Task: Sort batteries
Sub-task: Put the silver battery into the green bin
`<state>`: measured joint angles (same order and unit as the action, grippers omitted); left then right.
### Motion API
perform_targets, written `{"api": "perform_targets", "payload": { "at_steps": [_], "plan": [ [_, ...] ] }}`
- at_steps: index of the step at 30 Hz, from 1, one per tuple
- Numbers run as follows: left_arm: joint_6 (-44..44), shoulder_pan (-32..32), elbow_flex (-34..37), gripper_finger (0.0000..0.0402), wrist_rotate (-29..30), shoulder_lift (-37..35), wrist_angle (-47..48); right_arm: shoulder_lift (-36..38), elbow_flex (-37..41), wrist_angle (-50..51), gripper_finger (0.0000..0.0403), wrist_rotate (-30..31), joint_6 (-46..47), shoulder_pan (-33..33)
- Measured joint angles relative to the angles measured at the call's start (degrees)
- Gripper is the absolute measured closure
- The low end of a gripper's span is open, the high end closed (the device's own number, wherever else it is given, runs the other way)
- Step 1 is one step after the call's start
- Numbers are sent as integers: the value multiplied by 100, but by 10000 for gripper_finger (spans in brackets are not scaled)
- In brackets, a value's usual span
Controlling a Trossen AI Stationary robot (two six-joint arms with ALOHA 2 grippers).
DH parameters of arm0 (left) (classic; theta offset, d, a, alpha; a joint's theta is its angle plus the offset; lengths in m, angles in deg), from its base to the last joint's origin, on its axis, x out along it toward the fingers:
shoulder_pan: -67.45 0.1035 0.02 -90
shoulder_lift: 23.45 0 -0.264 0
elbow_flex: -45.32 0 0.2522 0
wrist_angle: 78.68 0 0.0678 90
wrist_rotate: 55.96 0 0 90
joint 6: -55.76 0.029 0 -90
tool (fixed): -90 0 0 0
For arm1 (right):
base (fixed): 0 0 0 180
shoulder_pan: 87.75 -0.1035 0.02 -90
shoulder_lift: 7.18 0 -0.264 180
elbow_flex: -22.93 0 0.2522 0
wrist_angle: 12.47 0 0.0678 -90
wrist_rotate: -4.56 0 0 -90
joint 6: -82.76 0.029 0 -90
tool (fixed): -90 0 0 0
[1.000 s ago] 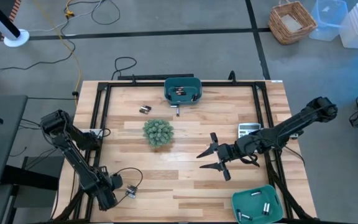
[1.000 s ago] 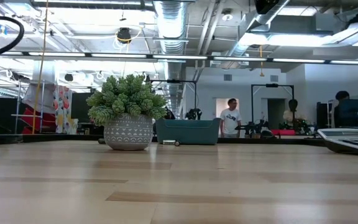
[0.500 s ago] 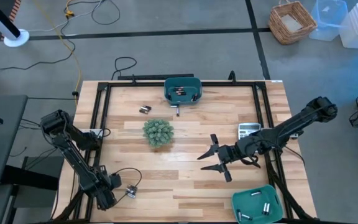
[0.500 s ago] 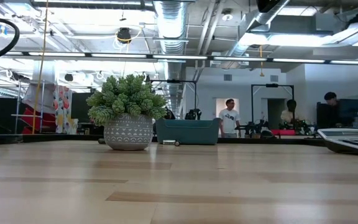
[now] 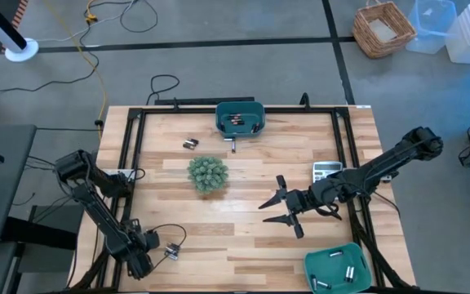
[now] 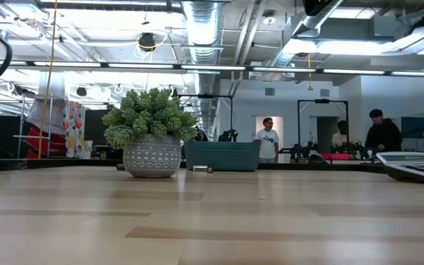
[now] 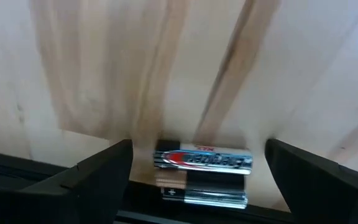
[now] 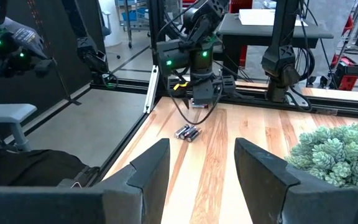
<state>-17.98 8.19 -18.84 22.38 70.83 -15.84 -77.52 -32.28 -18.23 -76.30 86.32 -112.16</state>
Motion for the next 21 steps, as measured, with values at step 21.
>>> {"api": "perform_targets", "payload": {
  "at_steps": [21],
  "plan": [
    [76,-57,-9,126,-160,136,-133,2,0,-27,209,-30,51,-122]
  ]
}}
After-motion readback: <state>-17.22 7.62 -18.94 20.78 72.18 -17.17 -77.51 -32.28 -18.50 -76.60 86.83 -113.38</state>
